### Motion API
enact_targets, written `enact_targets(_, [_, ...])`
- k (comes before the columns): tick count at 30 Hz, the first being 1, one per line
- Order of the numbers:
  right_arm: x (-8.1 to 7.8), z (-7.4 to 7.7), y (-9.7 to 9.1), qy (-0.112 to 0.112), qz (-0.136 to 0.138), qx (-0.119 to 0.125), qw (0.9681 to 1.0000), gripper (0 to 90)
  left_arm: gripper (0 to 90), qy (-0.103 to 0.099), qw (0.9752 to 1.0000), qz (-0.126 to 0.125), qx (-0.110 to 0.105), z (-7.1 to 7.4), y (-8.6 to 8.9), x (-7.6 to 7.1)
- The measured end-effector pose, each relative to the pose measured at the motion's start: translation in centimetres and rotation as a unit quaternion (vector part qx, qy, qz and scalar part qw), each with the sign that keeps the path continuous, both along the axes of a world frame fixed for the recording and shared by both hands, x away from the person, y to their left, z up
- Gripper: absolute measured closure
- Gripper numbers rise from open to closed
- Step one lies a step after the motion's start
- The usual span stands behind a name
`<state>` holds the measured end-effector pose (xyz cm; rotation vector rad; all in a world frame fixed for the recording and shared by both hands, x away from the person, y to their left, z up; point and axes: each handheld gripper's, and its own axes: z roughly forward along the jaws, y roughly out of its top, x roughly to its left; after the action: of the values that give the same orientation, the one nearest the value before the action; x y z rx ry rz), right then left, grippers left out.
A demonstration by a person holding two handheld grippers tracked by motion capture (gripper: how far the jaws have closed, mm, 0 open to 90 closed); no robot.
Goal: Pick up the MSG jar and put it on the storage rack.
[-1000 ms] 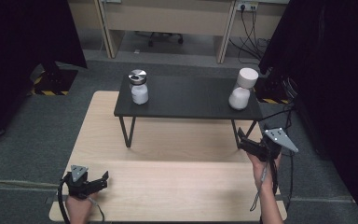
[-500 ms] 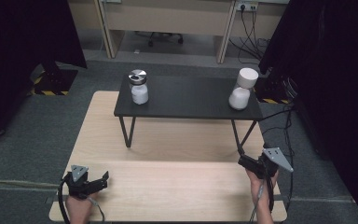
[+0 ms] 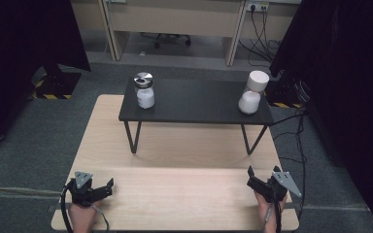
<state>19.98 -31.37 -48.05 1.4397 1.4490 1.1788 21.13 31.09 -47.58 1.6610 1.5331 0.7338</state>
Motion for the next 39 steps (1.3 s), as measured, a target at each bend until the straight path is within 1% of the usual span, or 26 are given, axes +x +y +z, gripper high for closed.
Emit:
enact_targets(9, [-1.0, -1.1, -0.3, 0.005, -0.014, -0.013, 0.9998, 0.3, 0.0, 0.002, 1.0000, 0.001, 0.001, 0.0, -0.1, 0.1])
enact_targets(15, [-1.5, -1.8, -0.5, 0.005, -0.022, -0.014, 0.9996, 0.3, 0.0, 0.003, 1.0000, 0.001, 0.003, 0.1, -0.2, 0.1])
enact_targets(18, [-1.7, -2.2, -0.5, -0.001, -0.022, -0.016, 0.9996, 0.3, 0.0, 0.004, 1.0000, 0.002, 0.004, 0.1, -0.2, 0.1])
enact_targets(20, [-1.9, -2.8, -0.6, -0.015, -0.021, -0.005, 0.9997, 0.3, 0.0, 0.005, 1.0000, 0.002, 0.006, 0.1, -0.3, 0.2])
enact_targets(22, [-2.1, -3.3, -0.6, -0.024, -0.020, -0.003, 0.9995, 0.3, 0.0, 0.008, 0.9999, 0.003, 0.009, 0.2, -0.4, 0.3])
enact_targets(26, [-2.2, -3.9, -0.6, -0.026, -0.019, -0.004, 0.9995, 0.3, 0.0, 0.010, 0.9999, 0.003, 0.012, 0.2, -0.4, 0.3])
enact_targets(27, [-2.2, -3.9, -0.6, -0.023, -0.019, -0.004, 0.9995, 0.3, 0.0, 0.010, 0.9999, 0.003, 0.012, 0.2, -0.5, 0.3])
enact_targets(29, [-2.2, -4.0, -0.5, -0.025, -0.017, -0.012, 0.9995, 0.3, 0.0, 0.011, 0.9999, 0.003, 0.013, 0.2, -0.5, 0.4])
enact_targets(31, [-2.0, -3.9, -0.4, -0.019, -0.017, -0.020, 0.9995, 0.3, 0.0, 0.011, 0.9998, 0.003, 0.014, 0.2, -0.5, 0.4])
enact_targets(34, [-2.1, -4.0, 0.0, -0.020, -0.016, -0.036, 0.9990, 0.3, 0.0, 0.009, 0.9999, 0.004, 0.013, 0.2, -0.5, 0.3])
enact_targets(39, [-2.3, -4.1, 0.3, -0.021, -0.025, -0.033, 0.9989, 0.3, 0.0, 0.007, 0.9999, 0.004, 0.011, 0.1, -0.4, 0.2])
